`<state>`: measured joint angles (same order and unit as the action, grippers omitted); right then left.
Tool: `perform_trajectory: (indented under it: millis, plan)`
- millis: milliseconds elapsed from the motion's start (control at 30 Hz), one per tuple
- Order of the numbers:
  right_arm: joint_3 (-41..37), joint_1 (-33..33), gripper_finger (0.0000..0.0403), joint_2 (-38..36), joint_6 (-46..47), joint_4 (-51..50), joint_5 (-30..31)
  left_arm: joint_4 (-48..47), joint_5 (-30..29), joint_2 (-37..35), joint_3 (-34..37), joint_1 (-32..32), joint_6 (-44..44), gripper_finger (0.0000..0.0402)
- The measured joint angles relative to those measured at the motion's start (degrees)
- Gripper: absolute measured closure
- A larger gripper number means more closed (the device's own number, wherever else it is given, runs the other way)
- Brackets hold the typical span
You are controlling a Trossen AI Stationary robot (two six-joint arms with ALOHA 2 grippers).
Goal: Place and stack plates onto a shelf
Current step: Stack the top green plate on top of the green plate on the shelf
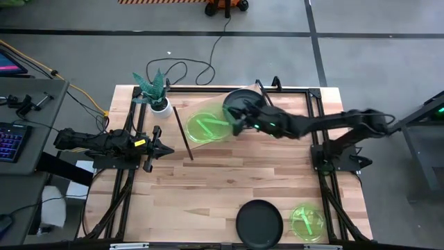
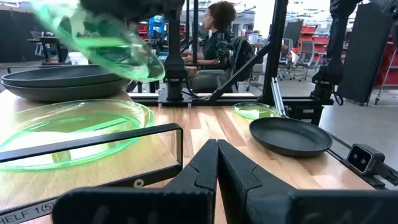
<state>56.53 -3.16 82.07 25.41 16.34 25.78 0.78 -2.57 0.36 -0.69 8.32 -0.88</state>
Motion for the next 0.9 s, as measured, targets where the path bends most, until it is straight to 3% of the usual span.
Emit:
perform_trajectory:
  millis: [333,600,900]
  plan:
    - [9.5,-7.1,0.0403,12.7,0.0,-1.3,-9.9,0.0,0.0,0.0,0.0,0.0,0.0,0.0401]
    - [10.2,-8.2,0.0403,15.1,2.7,-1.2,-14.0,0.0,0.0,0.0,0.0,0.0,0.0,0.0402]
    - [10.2,-8.1,0.0401,15.2,3.0,-1.6,-14.4,0.0,0.0,0.0,0.0,0.0,0.0,0.0402]
